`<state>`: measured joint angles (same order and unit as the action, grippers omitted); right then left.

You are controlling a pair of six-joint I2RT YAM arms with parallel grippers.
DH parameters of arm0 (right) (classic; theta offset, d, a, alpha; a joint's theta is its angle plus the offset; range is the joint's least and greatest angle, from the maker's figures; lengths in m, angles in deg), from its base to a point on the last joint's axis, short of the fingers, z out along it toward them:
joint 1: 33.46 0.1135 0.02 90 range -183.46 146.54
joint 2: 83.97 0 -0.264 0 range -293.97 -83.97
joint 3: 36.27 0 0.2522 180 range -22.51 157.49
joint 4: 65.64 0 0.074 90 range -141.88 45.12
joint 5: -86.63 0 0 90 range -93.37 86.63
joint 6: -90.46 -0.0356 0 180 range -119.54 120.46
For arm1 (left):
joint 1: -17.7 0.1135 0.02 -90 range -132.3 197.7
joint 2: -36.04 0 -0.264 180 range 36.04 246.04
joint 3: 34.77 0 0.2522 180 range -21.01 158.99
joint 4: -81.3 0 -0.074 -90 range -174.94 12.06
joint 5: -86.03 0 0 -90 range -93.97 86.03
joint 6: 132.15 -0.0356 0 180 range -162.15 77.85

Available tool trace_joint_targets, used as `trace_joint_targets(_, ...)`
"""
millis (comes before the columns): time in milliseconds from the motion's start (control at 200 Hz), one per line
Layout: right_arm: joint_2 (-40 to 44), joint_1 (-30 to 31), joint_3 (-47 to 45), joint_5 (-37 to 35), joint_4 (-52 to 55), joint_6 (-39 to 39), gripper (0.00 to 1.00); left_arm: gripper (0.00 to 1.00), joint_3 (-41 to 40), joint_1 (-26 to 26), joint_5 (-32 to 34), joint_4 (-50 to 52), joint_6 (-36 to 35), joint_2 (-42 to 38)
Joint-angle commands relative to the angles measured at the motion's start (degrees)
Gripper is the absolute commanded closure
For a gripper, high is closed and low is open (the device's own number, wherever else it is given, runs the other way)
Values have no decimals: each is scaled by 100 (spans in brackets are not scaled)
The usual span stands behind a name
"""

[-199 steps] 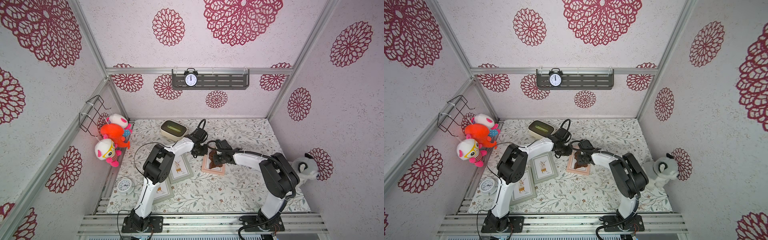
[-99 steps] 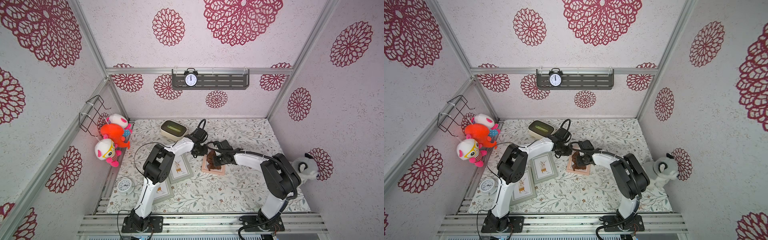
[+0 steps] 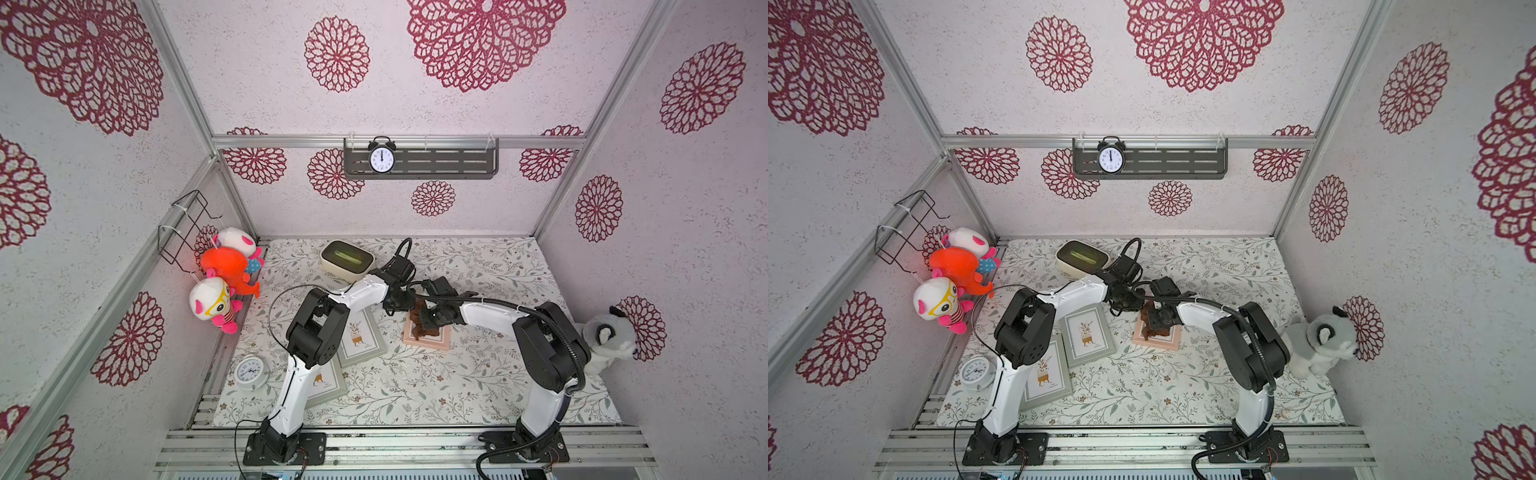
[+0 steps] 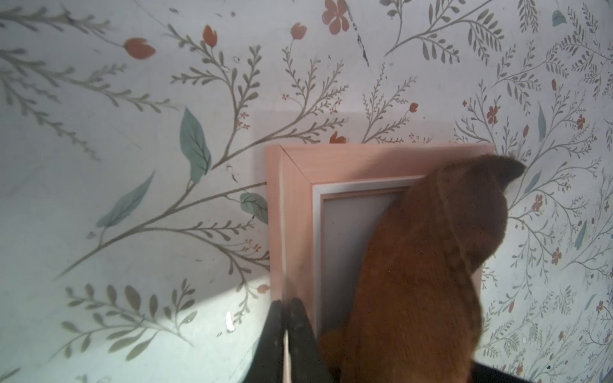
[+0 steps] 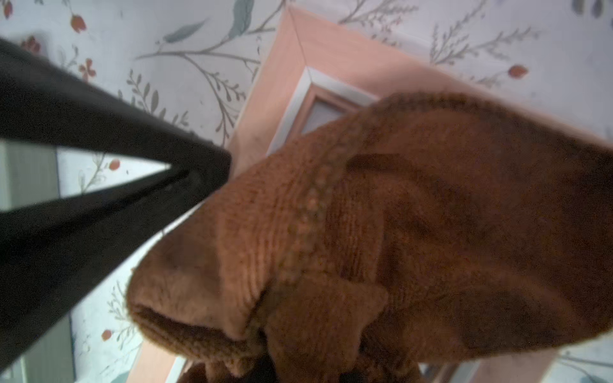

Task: Wipe the picture frame with a cloth
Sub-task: Wipe the dirt from the picture frame.

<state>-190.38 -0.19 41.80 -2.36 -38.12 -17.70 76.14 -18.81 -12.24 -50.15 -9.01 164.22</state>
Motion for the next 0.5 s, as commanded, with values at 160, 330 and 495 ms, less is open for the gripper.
trace_joint_targets(160,-627,-31,-488,-495,453,-172,100,92,-389,-143,217,808,-58,767)
trace_joint_targets(330,-210,25,-1021,600,383,-136,100,92,-415,-137,220,789,-62,759)
trace_joint_targets(495,86,126,-1316,1364,520,19,100,92,-437,-142,220,780,-54,762)
